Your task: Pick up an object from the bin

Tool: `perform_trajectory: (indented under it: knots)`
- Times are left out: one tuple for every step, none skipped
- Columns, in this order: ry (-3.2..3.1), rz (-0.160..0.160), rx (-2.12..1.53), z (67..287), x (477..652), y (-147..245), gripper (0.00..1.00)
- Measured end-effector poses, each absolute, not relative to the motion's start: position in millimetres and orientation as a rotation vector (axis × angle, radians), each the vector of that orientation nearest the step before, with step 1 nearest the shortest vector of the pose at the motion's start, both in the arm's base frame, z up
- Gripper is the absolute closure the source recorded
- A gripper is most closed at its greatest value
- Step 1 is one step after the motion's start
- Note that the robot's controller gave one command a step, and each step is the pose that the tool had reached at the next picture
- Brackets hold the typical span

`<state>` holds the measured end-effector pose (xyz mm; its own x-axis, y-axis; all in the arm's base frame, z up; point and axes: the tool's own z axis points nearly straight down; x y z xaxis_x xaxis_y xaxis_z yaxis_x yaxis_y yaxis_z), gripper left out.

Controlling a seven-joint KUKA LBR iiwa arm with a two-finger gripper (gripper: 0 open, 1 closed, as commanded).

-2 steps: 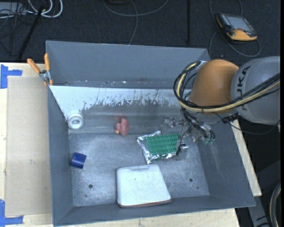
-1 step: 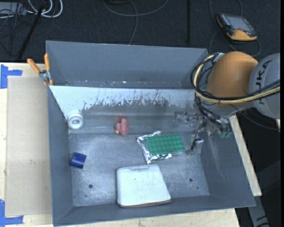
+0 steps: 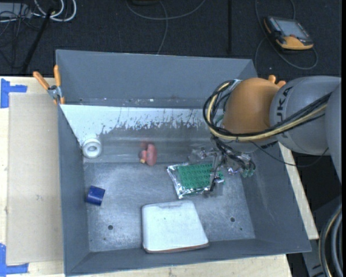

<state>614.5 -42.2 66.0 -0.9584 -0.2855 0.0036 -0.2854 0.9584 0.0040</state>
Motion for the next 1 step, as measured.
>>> perform_trajectory:
  knots:
    - [-3.111, -0.001, 0.450, 70.2, 616.1, -44.0, 1.00]
